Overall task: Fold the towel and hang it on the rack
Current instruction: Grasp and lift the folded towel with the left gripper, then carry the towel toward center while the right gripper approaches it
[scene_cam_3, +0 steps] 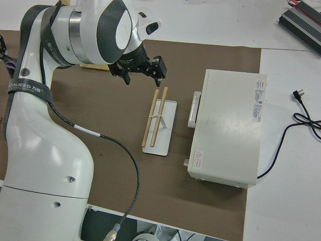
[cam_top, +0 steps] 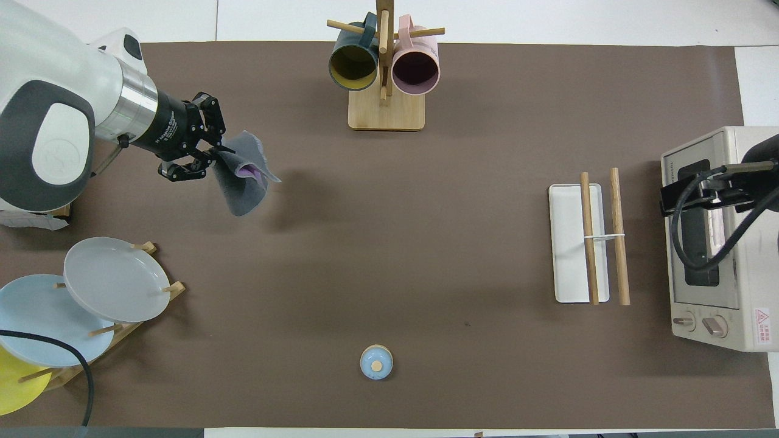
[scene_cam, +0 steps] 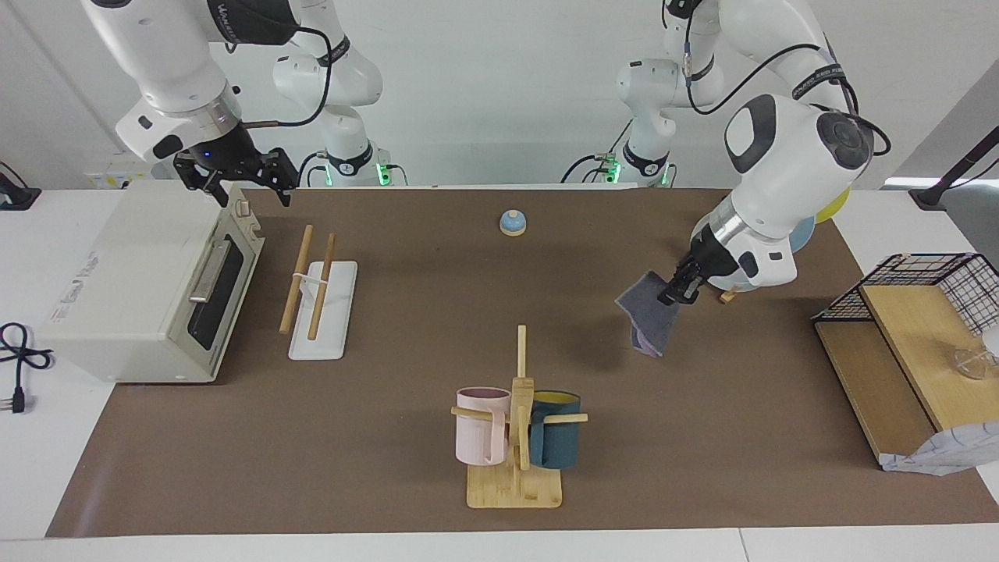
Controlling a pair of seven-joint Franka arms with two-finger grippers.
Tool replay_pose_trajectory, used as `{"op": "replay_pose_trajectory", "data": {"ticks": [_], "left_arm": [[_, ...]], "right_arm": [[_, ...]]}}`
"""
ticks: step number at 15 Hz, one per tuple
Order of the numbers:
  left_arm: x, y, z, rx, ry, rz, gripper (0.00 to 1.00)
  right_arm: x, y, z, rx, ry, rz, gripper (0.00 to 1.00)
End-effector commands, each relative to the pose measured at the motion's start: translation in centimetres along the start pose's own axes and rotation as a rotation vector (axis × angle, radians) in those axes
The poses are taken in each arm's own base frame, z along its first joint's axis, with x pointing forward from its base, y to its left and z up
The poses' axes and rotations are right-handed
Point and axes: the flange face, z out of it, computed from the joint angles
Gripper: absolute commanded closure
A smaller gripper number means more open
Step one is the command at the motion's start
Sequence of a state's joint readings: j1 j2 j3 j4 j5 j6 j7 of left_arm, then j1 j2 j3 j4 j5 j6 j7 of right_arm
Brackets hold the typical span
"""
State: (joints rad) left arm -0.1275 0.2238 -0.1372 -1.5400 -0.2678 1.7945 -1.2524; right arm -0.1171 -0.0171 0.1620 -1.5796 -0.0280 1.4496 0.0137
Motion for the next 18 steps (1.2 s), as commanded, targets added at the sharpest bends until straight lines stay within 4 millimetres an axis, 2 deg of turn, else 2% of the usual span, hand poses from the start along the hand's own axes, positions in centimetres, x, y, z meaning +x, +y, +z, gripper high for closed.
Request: {"op": "replay_pose_trajectory", "data": {"ticks": [1, 2, 4, 5, 7, 8, 9, 10, 12, 16, 18], "left_arm": [[-3.6, -1.1, -4.3, -0.053, -0.061, -0.210, 1.00], [-5.3, -1.3, -5.5, -0.075, -0.089, -0.258, 1.00], [-7.7, -1.1, -6.1, -0.090, -0.124, -0.356, 1.00], [-8.9, -1.1, -6.4, -0.099, -0.135, -0.399, 1.00], [-11.3, -1.1, -6.7, -0.117, -0.168, -0.456, 1.00], [-12.2, -1.2, -6.6, -0.126, -0.177, -0.487, 1.00], [-13.6, -1.4, -6.0, -0.134, -0.184, -0.506, 1.00], [-14.9, -1.7, -5.6, -0.150, -0.192, -0.524, 1.00], [-17.2, -2.5, -4.1, -0.177, -0.200, -0.561, 1.00], [-20.9, -4.2, -1.2, -0.256, -0.220, -0.629, 1.00], [-21.6, -4.9, -0.3, -0.262, -0.221, -0.641, 1.00]], "right_arm": [[-1.4, -1.9, 0.7, 0.002, -0.014, -0.041, 0.00], [-1.6, -2.0, 1.1, -0.001, -0.016, -0.061, 0.00], [-1.8, -3.3, 1.7, -0.005, 0.007, -0.180, 0.00], [-2.0, -3.8, 2.7, -0.005, 0.021, -0.193, 0.00], [-2.4, -6.5, 4.4, 0.148, 0.055, -0.129, 0.00], [-1.8, -7.2, 5.7, 0.227, 0.087, -0.008, 0.00], [-1.5, -8.8, 6.2, 0.299, 0.111, 0.096, 0.00], [-1.5, -10.7, 6.0, 0.336, 0.120, 0.154, 0.00], [-1.4, -12.5, 6.0, 0.417, 0.074, 0.370, 0.00], [-1.5, -14.2, 4.9, 0.655, -0.163, 0.899, 0.00], [-0.7, -14.3, 3.9, 0.786, -0.257, 1.165, 0.00]]}}
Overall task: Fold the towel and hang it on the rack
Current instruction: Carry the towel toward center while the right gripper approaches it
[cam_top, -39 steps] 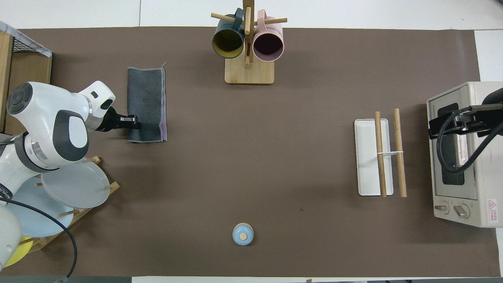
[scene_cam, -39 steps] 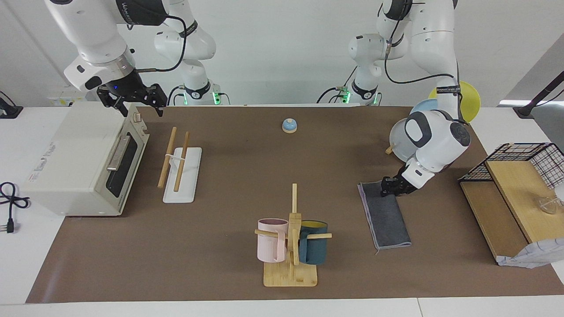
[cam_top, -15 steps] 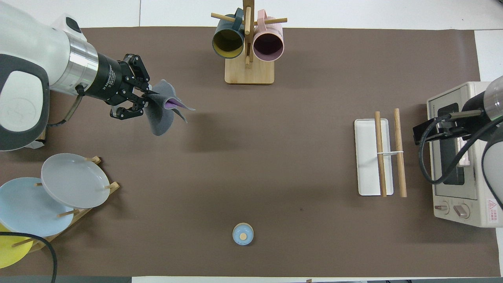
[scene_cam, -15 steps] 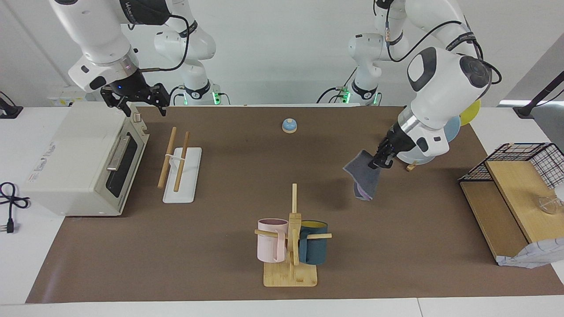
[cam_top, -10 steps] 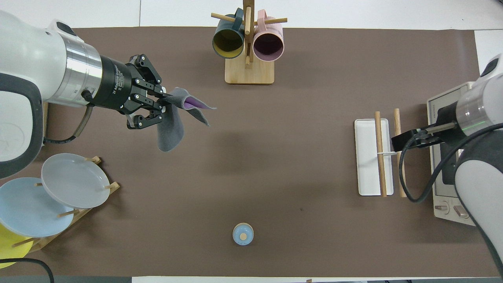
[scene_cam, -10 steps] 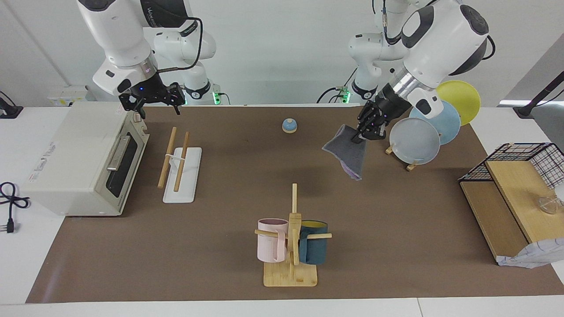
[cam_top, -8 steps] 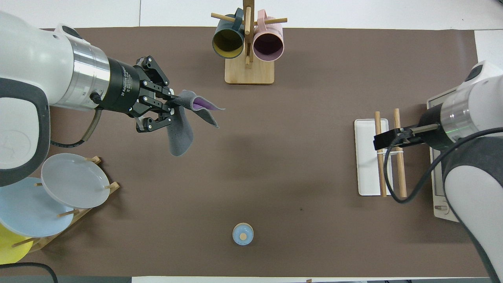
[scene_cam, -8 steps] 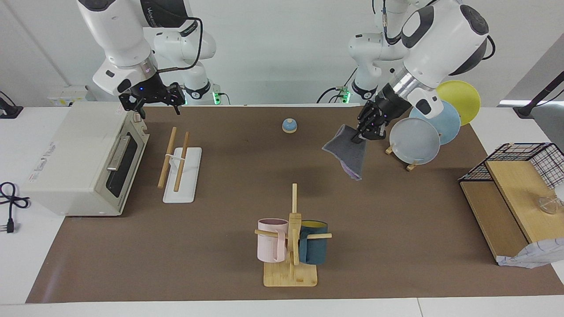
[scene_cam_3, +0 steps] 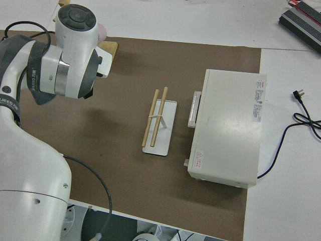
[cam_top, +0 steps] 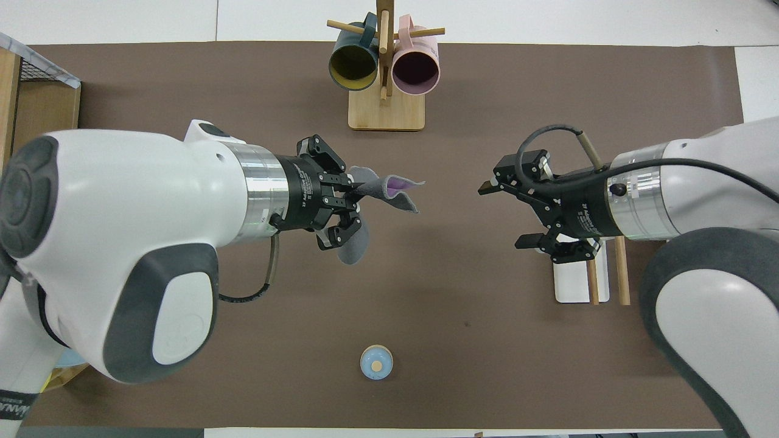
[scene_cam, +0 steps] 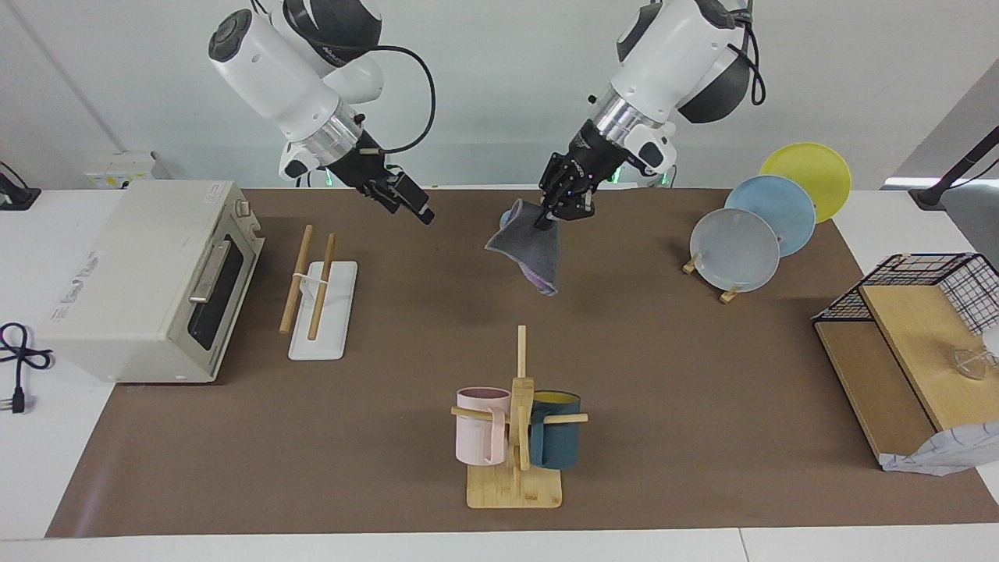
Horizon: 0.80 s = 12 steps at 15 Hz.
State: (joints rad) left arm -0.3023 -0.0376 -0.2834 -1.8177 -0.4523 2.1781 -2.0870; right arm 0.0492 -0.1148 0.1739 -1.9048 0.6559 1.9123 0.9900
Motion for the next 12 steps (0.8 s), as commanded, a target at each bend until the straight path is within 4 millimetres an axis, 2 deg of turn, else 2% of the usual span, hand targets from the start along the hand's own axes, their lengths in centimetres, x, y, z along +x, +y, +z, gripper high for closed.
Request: {"op": "replay_pose_trajectory", "data": {"ticks": [1, 4, 7, 9, 12], "left_arm": [[0.9, -2.0, -0.2, -0.031, -0.014, -0.049, 1.00], [0.1, -2.8, 0.2, -0.028, -0.021, -0.086, 1.00], [0.1, -3.2, 0.5, -0.051, -0.033, -0.130, 1.00], [0.2, -3.4, 0.5, -0.050, -0.030, -0.131, 1.00], [0.1, -3.4, 0.5, -0.050, -0.032, -0.142, 1.00]], "right_arm": [[0.3, -0.7, -0.8, 0.151, -0.062, 0.354, 0.00], [-3.3, -2.4, 1.3, 0.197, -0.063, 0.381, 0.00], [-4.3, -2.9, 3.1, 0.172, -0.088, 0.488, 0.00], [-6.4, -3.1, 4.5, 0.150, -0.100, 0.463, 0.00], [-5.9, -3.1, 4.8, 0.156, -0.096, 0.470, 0.00]]}}
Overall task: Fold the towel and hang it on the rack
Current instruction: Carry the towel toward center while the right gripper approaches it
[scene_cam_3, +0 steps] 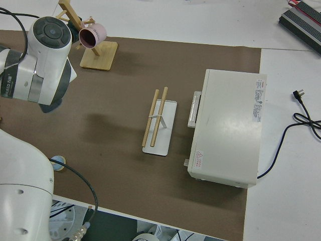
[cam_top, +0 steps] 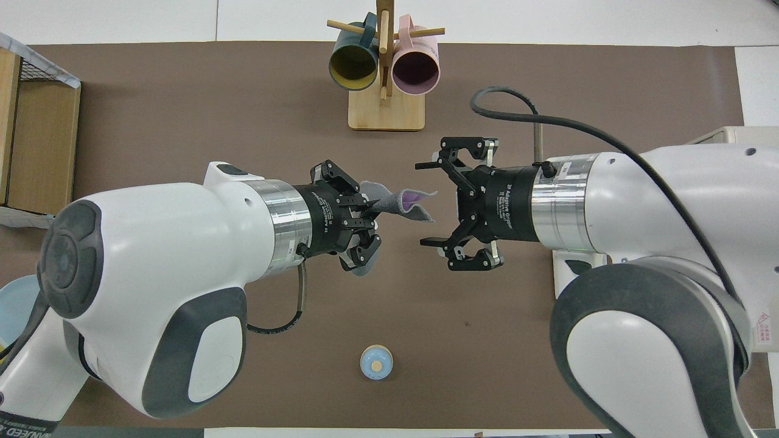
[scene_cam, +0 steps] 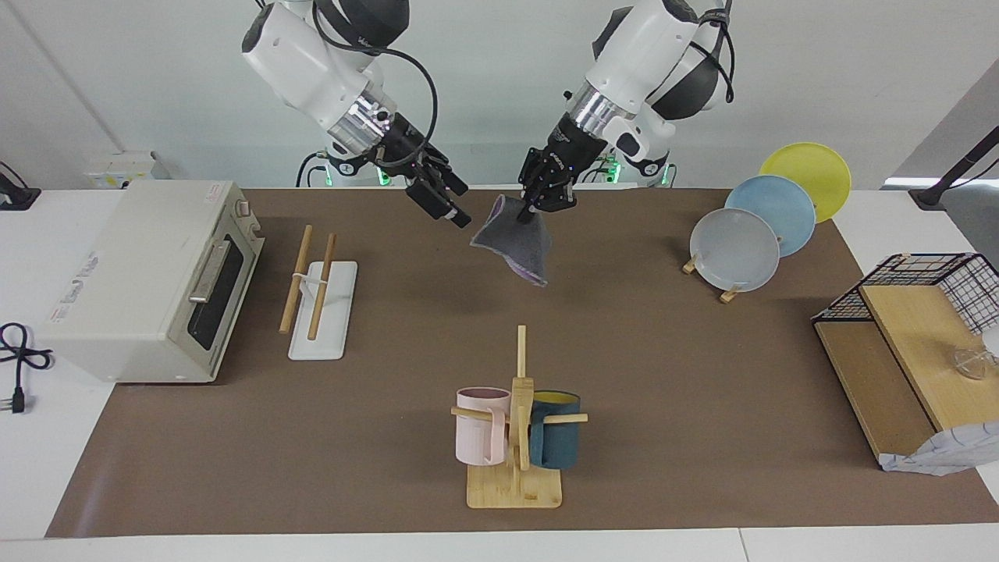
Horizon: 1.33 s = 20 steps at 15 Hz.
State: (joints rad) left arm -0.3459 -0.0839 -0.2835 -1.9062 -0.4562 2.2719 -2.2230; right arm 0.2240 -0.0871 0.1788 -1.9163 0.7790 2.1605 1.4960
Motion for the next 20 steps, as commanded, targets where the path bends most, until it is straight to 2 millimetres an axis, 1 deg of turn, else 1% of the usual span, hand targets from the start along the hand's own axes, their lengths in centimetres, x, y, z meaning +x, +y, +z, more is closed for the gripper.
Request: {"op": "replay_pose_trajectory", "data": {"ticks": [1, 7, 9, 16, 17, 18, 19, 20], "left_arm": [[0.5, -0.9, -0.6, -0.016, -0.014, -0.033, 1.00], [0.4, -1.0, -0.6, -0.014, -0.015, -0.039, 1.00], [0.4, -1.0, -0.6, -0.013, -0.015, -0.041, 1.00], [0.3, -1.1, -0.5, -0.011, -0.014, -0.046, 1.00], [0.3, -1.1, -0.5, -0.012, -0.015, -0.044, 1.00], [0.3, -1.1, -0.6, -0.013, -0.015, -0.047, 1.00], [0.3, -1.1, -0.5, -0.011, -0.014, -0.047, 1.00], [0.3, -1.1, -0.5, -0.010, -0.013, -0.047, 1.00]], "right_arm": [[0.6, 0.2, 0.2, 0.008, -0.013, 0.026, 0.00], [1.6, 1.8, 1.2, -0.022, 0.003, 0.015, 0.00], [1.7, 1.9, 1.6, -0.029, 0.004, 0.001, 0.00], [0.6, 2.2, 2.2, -0.022, -0.002, -0.062, 0.00], [0.6, 2.2, 2.3, -0.021, -0.001, -0.064, 0.07], [0.4, 2.4, 2.4, -0.022, -0.002, -0.067, 0.16], [0.3, 2.9, 3.0, -0.028, 0.000, -0.073, 0.27], [0.3, 3.0, 3.1, -0.022, 0.003, -0.080, 0.44]]}}
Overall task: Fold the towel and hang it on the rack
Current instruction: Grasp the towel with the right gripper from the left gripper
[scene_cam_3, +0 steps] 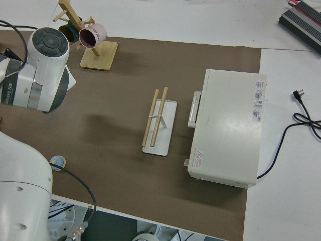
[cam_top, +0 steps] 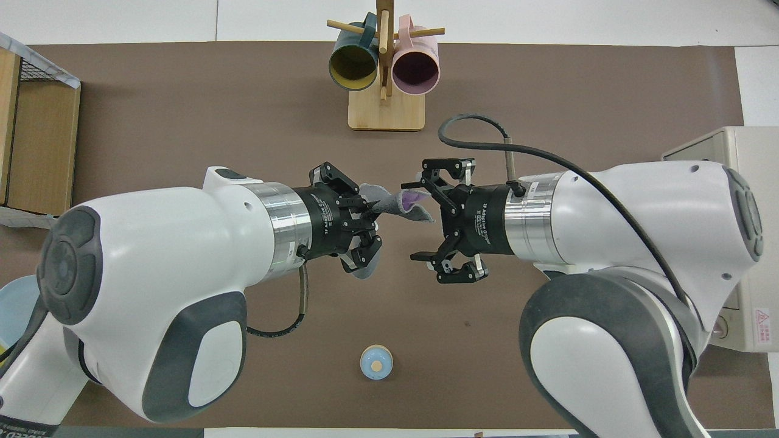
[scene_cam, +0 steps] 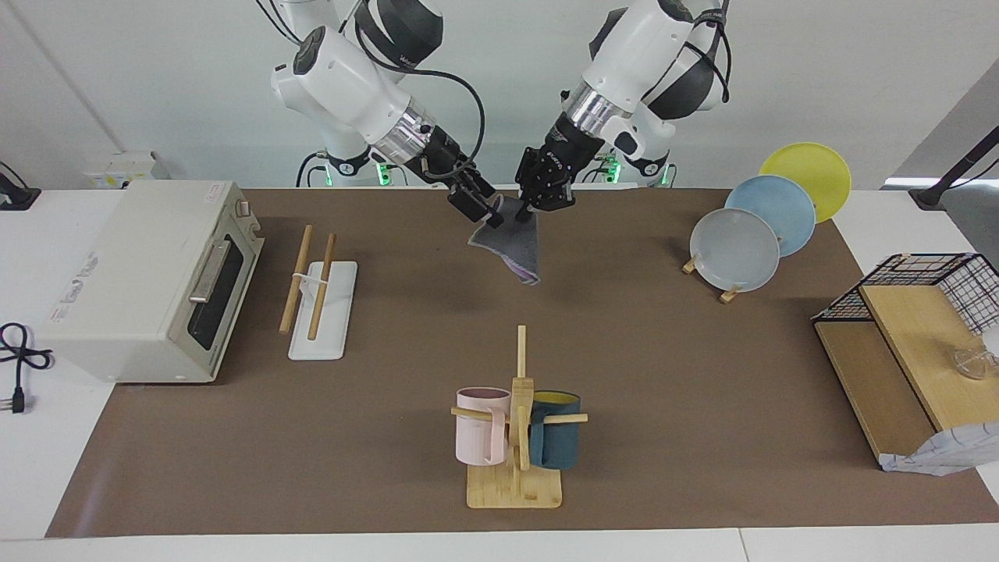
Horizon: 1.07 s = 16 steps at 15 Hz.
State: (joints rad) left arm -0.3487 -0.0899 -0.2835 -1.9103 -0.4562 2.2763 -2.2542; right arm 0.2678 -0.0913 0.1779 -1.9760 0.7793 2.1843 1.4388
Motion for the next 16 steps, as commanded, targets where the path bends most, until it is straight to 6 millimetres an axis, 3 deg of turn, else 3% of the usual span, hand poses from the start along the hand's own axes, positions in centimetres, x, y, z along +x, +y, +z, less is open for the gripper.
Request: {"op": "replay_pose_trajectory", "data": {"ticks": [1, 2, 3, 16], "left_arm": [[0.45, -0.87, -0.37, -0.005, -0.009, -0.020, 1.00], [0.45, -0.87, -0.37, -0.005, -0.009, -0.020, 1.00], [0.46, -0.88, -0.36, -0.004, -0.008, -0.020, 1.00], [1.07, -1.33, -0.11, 0.005, 0.009, -0.004, 1.00]], "right_arm": [[0.02, 1.09, 0.35, 0.023, -0.007, -0.042, 0.62], [0.02, 1.10, 0.37, 0.022, -0.007, -0.071, 0.78], [-0.05, 1.18, 0.45, 0.016, -0.008, -0.098, 1.00], [0.41, 1.36, 0.29, -0.018, -0.015, -0.184, 1.00]]}}
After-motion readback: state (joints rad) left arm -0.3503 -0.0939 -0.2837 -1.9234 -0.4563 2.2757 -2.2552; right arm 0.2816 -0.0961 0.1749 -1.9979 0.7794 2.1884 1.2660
